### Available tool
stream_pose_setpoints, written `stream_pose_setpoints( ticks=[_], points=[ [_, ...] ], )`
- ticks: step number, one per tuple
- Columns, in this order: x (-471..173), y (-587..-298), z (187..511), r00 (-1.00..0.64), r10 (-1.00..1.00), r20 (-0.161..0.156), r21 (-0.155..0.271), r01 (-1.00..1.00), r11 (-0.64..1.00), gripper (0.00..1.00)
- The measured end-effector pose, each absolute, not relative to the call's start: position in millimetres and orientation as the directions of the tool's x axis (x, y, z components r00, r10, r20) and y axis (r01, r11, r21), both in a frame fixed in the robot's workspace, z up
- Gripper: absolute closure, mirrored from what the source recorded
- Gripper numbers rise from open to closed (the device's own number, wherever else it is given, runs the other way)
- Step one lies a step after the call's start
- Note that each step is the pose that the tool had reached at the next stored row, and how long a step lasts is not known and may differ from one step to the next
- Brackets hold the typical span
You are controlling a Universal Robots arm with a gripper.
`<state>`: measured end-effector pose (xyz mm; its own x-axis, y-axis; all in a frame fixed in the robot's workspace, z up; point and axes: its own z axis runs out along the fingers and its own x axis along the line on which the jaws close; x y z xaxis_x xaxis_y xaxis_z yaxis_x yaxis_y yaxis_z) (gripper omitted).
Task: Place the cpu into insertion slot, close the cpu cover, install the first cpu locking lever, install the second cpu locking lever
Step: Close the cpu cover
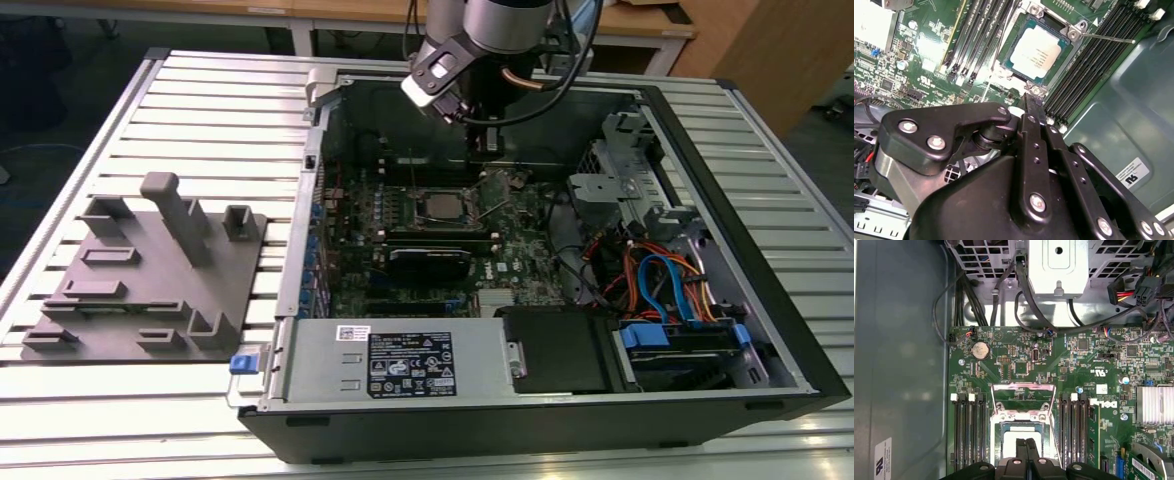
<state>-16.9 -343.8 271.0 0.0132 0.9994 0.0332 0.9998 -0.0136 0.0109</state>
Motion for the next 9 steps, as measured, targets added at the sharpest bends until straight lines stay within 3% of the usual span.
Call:
stream_pose_setpoints(
  ticks=[9],
  points=[
    [-15.5, -343.8, 271.0, 0.013, 0.999, 0.033, 0.011, 1.000, -0.014, 0.90]
  ],
)
